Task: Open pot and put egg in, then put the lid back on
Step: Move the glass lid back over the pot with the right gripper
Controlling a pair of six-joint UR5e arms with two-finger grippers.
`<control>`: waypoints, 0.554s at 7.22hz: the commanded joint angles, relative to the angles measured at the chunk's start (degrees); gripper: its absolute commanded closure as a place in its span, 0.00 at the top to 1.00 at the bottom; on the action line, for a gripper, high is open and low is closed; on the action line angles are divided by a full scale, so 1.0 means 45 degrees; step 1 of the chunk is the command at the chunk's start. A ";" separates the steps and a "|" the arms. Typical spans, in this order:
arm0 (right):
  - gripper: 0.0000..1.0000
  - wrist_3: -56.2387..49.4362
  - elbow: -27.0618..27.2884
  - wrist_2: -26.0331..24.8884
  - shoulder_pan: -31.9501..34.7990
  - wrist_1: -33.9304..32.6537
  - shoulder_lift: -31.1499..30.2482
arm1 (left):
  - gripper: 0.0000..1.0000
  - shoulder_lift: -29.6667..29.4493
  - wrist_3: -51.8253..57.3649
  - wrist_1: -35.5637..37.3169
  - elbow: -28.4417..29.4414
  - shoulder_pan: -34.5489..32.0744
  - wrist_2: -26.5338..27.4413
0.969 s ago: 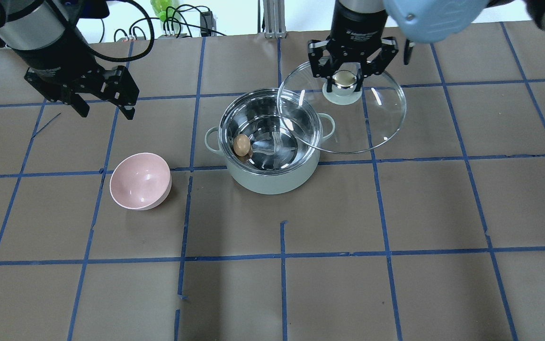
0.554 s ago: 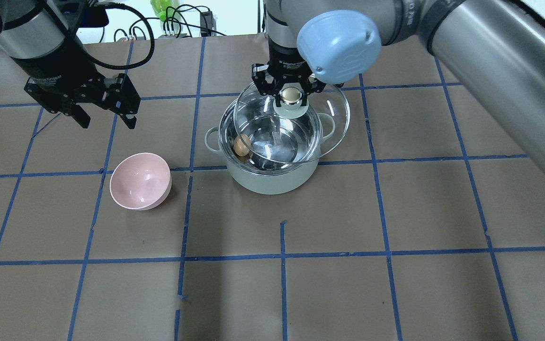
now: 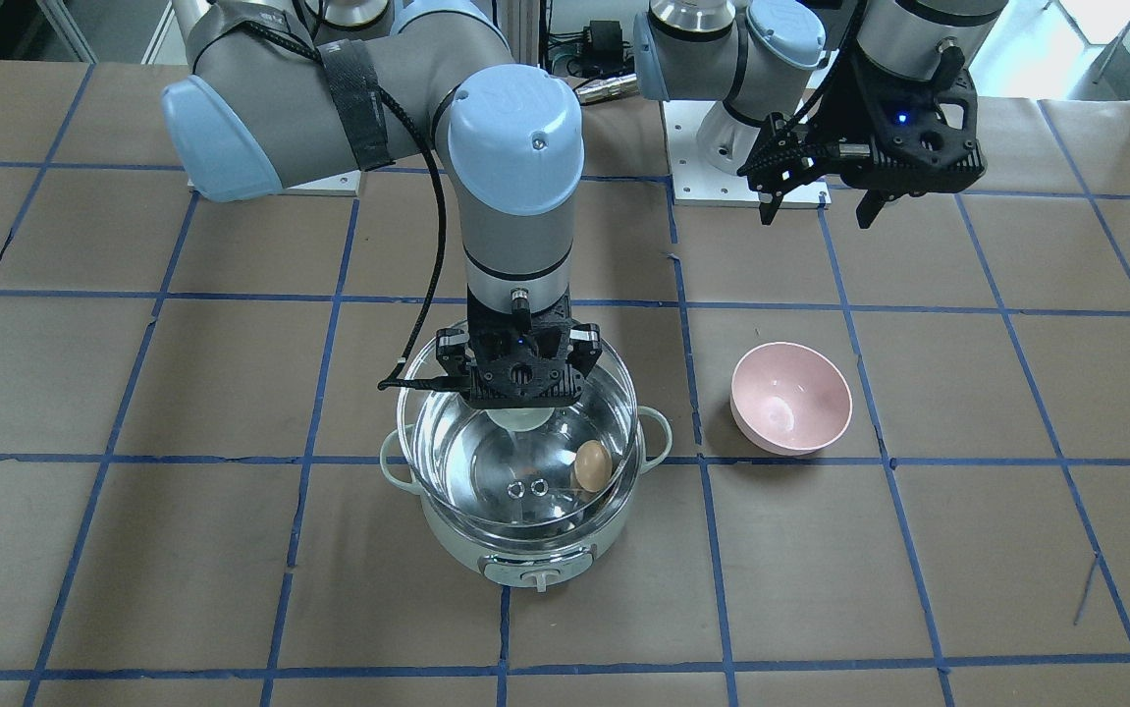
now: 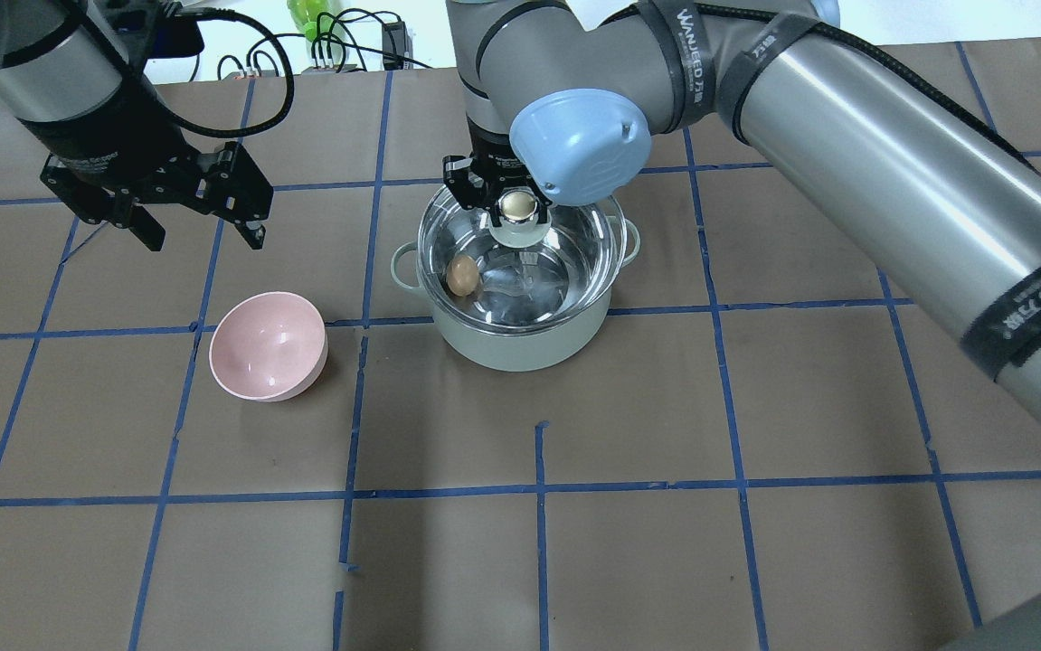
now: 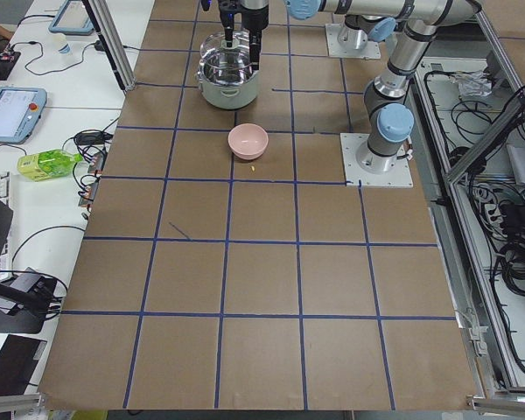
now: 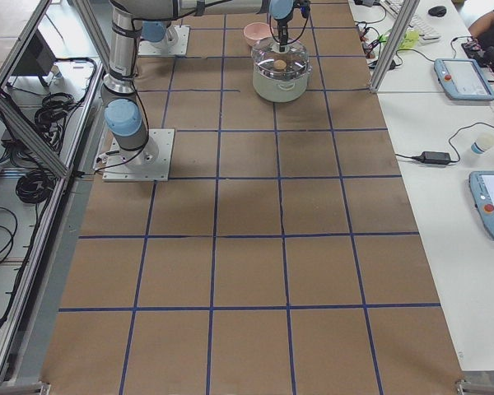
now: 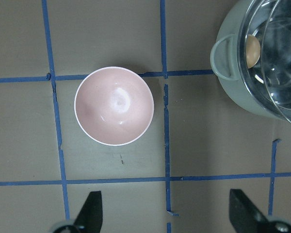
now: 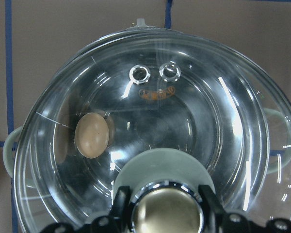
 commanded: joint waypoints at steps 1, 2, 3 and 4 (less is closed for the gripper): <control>0.03 -0.0006 0.0174 -0.0034 0.0011 -0.0144 0.0002 | 0.97 0.0009 0.0003 0.0017 -0.0019 0.0018 -0.0003; 0.03 0.0013 0.0193 -0.0034 0.0011 -0.0221 0.0041 | 0.97 0.0009 0.0003 0.0017 -0.0019 0.0018 -0.0003; 0.03 0.0090 0.0213 -0.0015 0.0011 -0.0473 0.0080 | 0.97 0.0009 0.0003 0.0037 -0.0019 0.0018 -0.0003; 0.04 0.0168 0.0213 0.0005 0.0049 -0.0495 0.0158 | 0.97 0.0028 -0.0016 0.0037 0.0000 0.0037 -0.0022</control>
